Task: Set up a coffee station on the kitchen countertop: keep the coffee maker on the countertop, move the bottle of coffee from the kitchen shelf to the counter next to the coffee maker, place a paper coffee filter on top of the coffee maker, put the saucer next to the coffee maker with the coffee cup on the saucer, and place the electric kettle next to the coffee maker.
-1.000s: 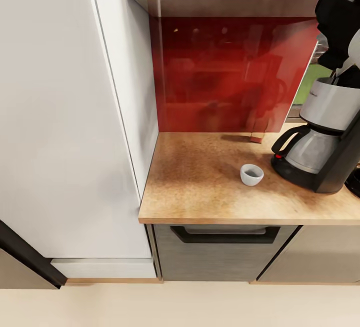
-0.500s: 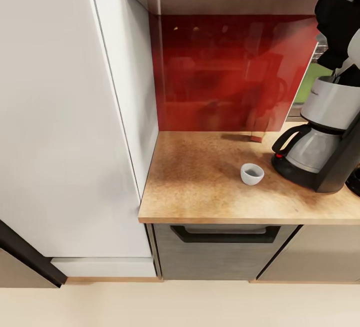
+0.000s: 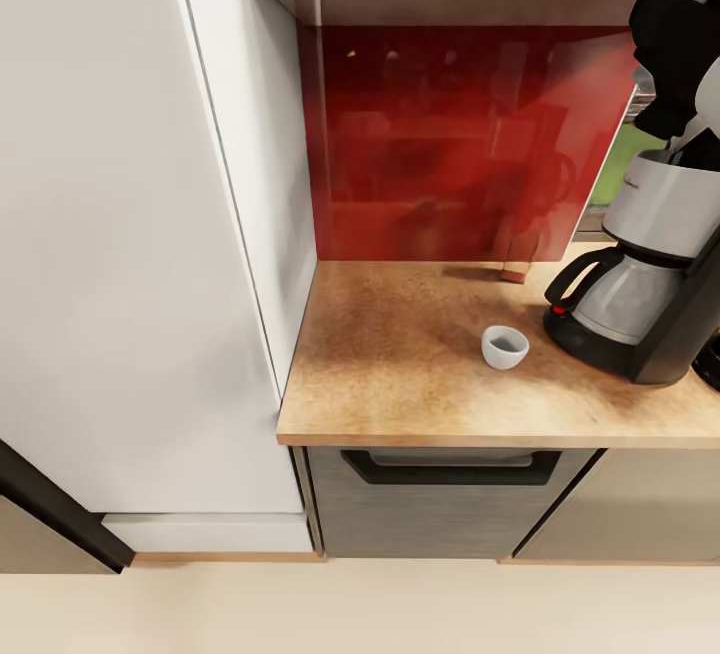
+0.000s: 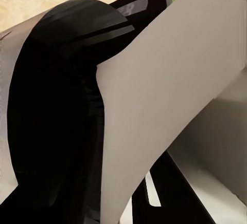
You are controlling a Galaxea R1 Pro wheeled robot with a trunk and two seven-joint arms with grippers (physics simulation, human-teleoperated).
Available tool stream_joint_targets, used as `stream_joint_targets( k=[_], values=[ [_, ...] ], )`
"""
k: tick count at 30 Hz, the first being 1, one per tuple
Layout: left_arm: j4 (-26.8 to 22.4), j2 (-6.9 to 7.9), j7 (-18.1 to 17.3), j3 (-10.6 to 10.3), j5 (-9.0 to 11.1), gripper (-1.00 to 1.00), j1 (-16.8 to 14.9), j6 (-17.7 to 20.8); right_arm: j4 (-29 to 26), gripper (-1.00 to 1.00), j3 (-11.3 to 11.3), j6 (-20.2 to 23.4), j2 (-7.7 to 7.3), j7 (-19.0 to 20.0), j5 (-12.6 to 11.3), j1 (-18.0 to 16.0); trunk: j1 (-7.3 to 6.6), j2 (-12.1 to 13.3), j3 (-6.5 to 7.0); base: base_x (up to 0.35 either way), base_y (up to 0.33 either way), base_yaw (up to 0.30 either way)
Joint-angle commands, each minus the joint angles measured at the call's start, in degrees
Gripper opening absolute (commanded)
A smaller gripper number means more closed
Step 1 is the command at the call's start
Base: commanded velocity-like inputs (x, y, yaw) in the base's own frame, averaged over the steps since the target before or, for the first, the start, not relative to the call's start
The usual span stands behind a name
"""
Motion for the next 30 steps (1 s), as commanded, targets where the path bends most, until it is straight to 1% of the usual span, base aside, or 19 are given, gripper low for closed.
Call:
stream_joint_targets(
  k=[1,11,12,30],
  values=[
    [-0.08,0.0,0.01,0.02,0.13,1.0,0.02,-0.07,-0.04,-1.0,-0.01,0.1,-0.01,0.49,0.41,-0.04,0.0,-0.02,-0.05,0.0,0.0,0.0],
    [-0.08,0.0,0.01,0.02,0.13,1.0,0.02,-0.07,-0.04,-1.0,-0.01,0.1,-0.01,0.49,0.38,-0.04,0.0,-0.02,-0.05,0.0,0.0,0.0],
    [-0.08,0.0,0.01,0.02,0.13,1.0,0.02,-0.07,-0.04,1.0,-0.01,0.1,-0.01,0.49,0.38,-0.04,0.0,-0.02,-0.05,0.0,0.0,0.0],
    [-0.08,0.0,0.01,0.02,0.13,1.0,0.02,-0.07,-0.04,1.0,-0.01,0.1,-0.01,0.49,0.38,-0.04,0.0,-0.02,-0.05,0.0,0.0,0.0]
  ],
)
